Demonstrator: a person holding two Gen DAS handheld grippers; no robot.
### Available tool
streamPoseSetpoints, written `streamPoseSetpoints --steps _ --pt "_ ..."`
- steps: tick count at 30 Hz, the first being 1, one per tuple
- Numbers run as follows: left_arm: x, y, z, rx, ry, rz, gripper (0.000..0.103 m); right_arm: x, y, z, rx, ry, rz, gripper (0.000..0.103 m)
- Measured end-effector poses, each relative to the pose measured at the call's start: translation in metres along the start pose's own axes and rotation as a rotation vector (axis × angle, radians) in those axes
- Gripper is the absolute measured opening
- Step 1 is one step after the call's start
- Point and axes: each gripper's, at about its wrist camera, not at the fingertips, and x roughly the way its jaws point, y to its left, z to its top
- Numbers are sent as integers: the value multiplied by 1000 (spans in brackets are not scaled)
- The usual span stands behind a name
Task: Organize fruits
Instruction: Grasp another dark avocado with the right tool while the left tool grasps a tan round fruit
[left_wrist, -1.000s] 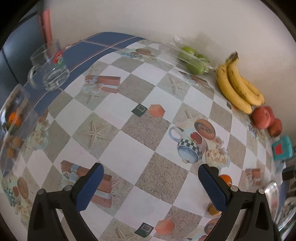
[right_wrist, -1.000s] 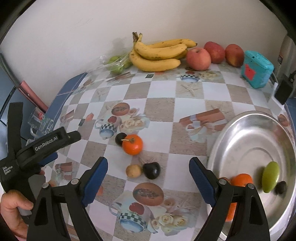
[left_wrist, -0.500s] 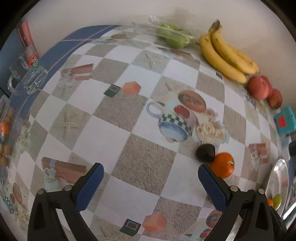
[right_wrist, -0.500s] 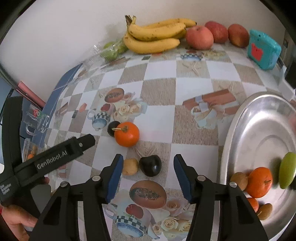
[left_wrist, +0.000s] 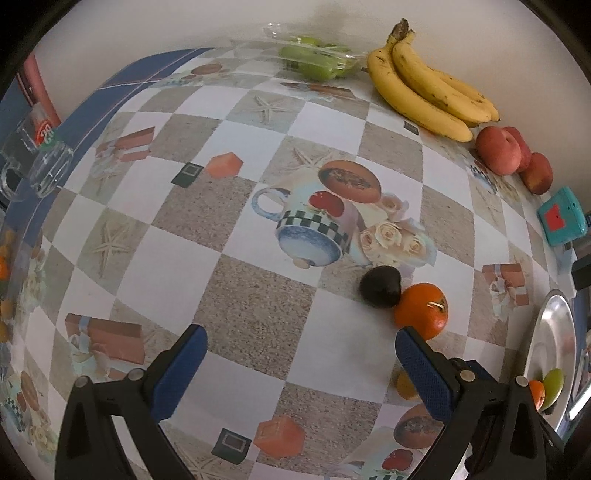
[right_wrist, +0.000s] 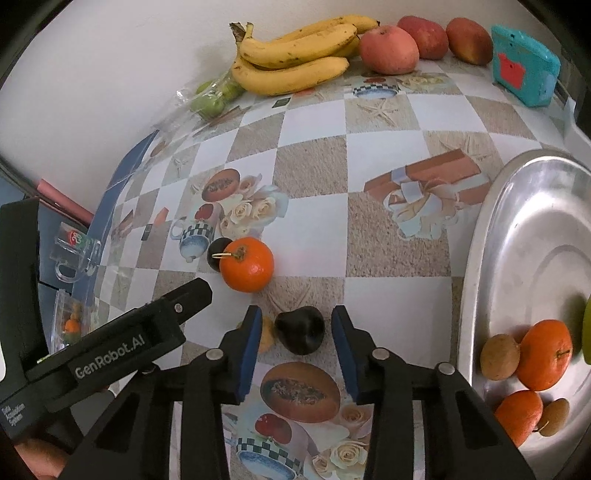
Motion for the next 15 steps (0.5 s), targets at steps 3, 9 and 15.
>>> streamPoseSetpoints --steps 3,9,15 --pt "0 -1 0 7 0 -2 103 0 0 0 3 2 2 32" --pt "0 -4 4 6 -5 -13 103 -1 -2 -1 18 2 10 29" --pt "-3 1 7 -39 -18 -58 103 -5 -2 0 11 -13 3 28"
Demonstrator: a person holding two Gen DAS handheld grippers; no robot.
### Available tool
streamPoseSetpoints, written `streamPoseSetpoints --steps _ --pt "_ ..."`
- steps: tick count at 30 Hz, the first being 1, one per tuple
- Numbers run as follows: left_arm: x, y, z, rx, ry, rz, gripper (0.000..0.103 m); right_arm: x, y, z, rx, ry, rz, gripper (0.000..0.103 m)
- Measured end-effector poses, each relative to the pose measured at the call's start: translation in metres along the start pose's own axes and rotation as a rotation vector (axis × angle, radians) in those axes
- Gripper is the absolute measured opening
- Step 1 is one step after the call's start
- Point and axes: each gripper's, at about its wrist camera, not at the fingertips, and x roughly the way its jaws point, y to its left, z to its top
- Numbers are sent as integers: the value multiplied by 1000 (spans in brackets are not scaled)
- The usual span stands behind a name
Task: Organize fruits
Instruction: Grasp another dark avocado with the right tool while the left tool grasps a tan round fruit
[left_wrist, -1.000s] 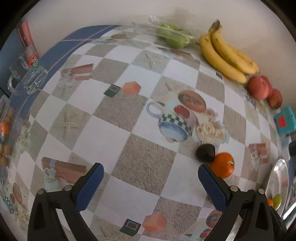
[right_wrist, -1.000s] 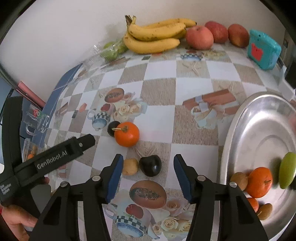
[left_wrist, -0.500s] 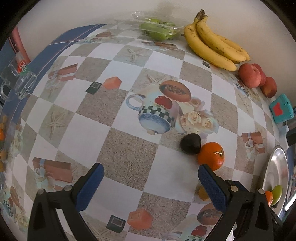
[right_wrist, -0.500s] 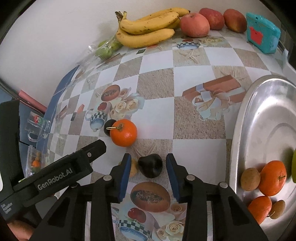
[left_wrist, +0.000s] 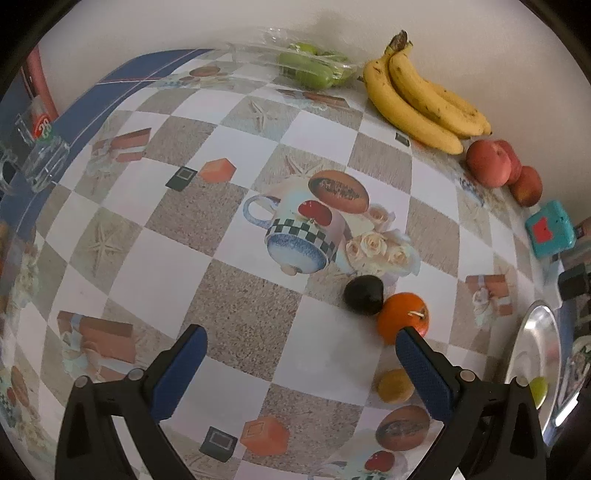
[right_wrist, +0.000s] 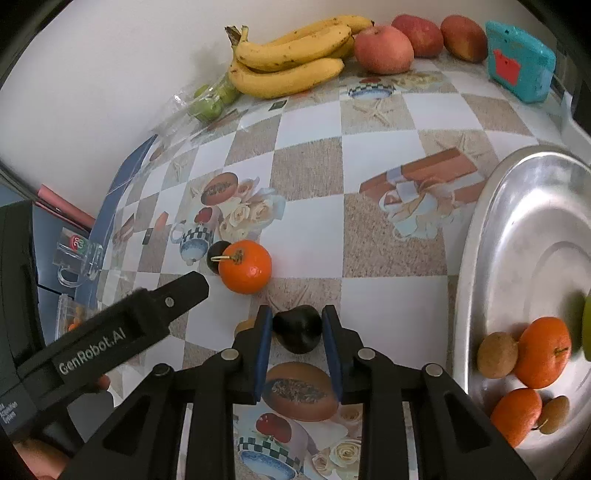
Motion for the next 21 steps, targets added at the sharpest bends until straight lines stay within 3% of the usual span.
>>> streamPoseSetpoints --steps 5,9,21 --pt "-3 1 0 -15 -13 -13 103 -10 -1 3 9 -25 4 28" --pt "-6 0 0 -26 -23 -41 103 -25 -1 6 0 -58 -45 28" --pt "3 -33 -14 114 49 -66 101 -69 -25 10 72 -158 -80 28"
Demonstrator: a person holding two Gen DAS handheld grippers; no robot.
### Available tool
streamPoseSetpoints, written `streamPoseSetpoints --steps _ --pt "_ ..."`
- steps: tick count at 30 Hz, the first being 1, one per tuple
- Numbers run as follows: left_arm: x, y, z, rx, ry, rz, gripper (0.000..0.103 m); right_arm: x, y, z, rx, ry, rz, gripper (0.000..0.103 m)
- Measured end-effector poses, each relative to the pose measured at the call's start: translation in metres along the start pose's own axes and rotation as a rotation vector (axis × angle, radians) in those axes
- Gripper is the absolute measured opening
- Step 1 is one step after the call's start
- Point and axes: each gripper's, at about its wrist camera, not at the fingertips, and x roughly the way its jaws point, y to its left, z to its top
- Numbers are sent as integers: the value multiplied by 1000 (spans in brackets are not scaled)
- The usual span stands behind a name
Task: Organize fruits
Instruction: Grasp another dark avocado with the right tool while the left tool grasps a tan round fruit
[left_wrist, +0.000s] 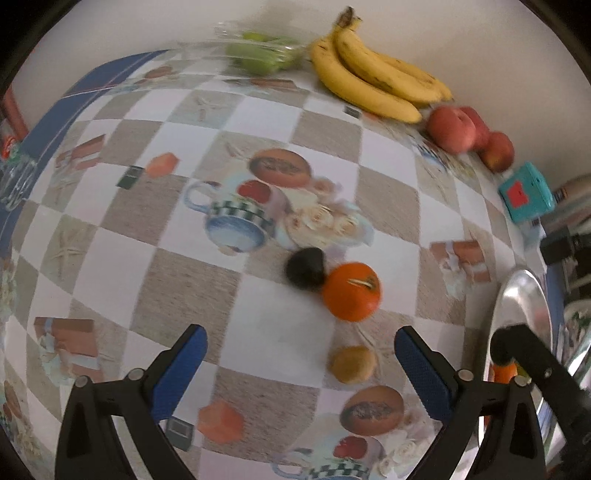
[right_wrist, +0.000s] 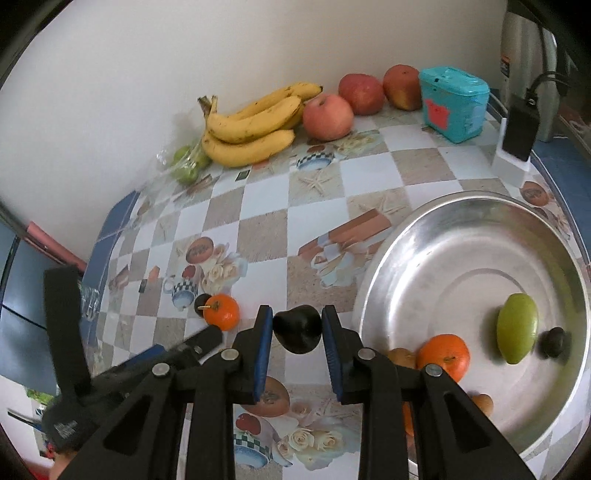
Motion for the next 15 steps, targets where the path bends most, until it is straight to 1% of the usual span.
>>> streamPoseSetpoints --steps 2,3,5,7,9,11,13,15 --pt "0 -7 -2 25 2 -6 95 -2 -1 0 5 -5 0 28" --pt "1 -10 -3 36 6 -12 90 -3 -2 0 7 -7 1 28" --pt "2 -15 -4 49 17 -22 85 -4 -2 0 9 -9 3 28" --pt "4 -18 -6 53 39 -42 73 -5 -3 0 11 -9 5 28" --pt "6 -21 -8 53 52 -54 64 -5 -3 0 11 -9 5 28" --pt "8 -25 -10 65 63 -54 58 -5 -2 0 11 -9 6 28" --pt "10 -27 -11 72 68 -54 46 -5 -2 0 11 -9 5 28" --pt "10 -28 -11 75 68 -57 41 -5 -2 0 10 -8 4 28"
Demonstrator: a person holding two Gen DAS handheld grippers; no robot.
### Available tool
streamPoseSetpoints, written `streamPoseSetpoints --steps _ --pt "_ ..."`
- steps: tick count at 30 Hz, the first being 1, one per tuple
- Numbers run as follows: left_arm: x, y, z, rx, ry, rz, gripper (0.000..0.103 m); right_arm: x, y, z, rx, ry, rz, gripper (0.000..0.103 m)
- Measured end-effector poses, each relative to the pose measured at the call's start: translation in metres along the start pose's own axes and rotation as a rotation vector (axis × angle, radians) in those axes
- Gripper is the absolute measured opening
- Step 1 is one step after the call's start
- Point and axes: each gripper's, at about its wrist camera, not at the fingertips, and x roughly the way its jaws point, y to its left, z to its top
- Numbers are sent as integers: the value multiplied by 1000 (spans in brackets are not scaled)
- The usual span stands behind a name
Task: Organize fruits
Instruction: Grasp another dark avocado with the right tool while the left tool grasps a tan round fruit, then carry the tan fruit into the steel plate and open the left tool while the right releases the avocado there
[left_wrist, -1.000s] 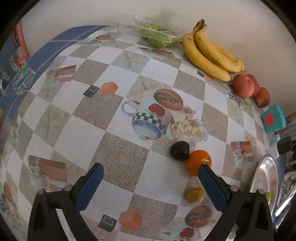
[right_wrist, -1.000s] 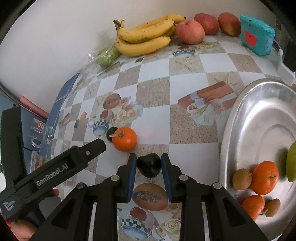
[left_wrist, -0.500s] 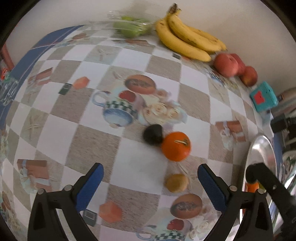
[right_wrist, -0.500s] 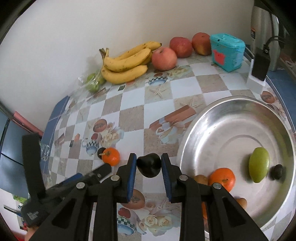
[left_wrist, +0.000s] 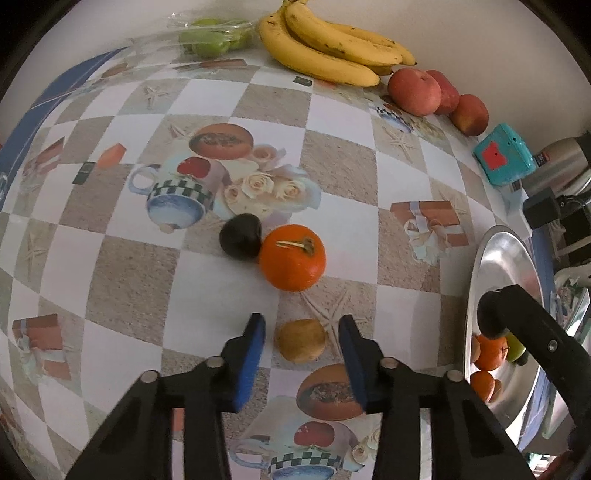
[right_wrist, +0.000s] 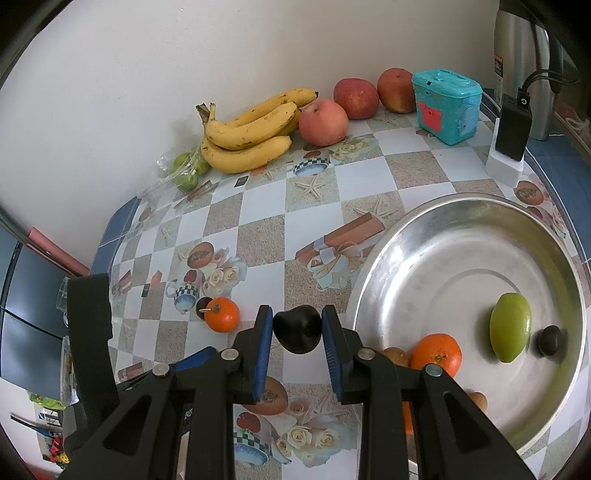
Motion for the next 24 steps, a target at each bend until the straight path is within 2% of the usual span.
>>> streamPoseSetpoints --steps 4,9,17,21,24 --pt "0 -1 -1 1 7 2 28 -1 -1 0 2 3 1 28" --pt "-5 0 0 -1 -5 -3 28 -1 -2 0 6 5 2 28" --pt "-26 -2 6 -4 -77 -23 27 -2 -10 0 28 6 -3 28" --pt "-35 -14 4 33 -107 -37 27 -9 -25 2 65 -10 -24 28" --pt "-39 -31 1 76 -121 -66 27 -18 -43 6 93 -32 -70 28"
